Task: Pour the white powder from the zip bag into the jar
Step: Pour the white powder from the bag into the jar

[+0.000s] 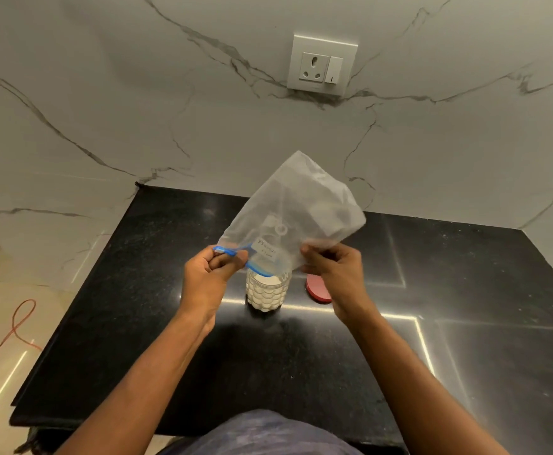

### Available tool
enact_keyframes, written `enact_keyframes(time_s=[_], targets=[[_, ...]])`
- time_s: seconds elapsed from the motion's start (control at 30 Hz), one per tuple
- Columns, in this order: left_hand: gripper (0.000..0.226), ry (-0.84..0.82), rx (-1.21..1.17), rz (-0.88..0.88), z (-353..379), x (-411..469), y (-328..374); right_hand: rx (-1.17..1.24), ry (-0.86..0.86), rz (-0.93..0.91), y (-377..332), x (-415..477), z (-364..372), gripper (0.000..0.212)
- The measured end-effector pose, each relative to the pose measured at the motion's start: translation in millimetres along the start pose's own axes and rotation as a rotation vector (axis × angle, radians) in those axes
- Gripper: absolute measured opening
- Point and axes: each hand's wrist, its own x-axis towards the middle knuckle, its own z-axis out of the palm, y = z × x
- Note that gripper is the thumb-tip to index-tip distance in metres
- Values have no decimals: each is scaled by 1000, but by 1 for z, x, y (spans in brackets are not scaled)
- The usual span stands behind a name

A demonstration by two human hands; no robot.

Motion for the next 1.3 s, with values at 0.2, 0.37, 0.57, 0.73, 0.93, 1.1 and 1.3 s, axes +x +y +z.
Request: enact_keyframes(time_s=[0.2,0.37,0.57,0.73,0.93,1.1,1.3], targets=[[16,-6,39,40,-9,2,5,-60,-23,-119,-29,5,-24,51],[15,-57,100,122,-7,0,4,-451,127,-561,-98,12,-37,116],[19,-98,102,149,-6,0,6,-697,-174,-751,-129,14,-3,21],[17,-63,74,185,-5,1,15,-539,37,-760,-129,23,-10,17],[20,-72,49,142,-3,-2,12,-534,-95,-725,-113,18,4,22],[15,-53,70,160,-9,2,15,-460,28,-735,-122,21,-10,19],[11,-43,83,196,-3,4,17,-772,-317,-527,-125,27,-19,86]])
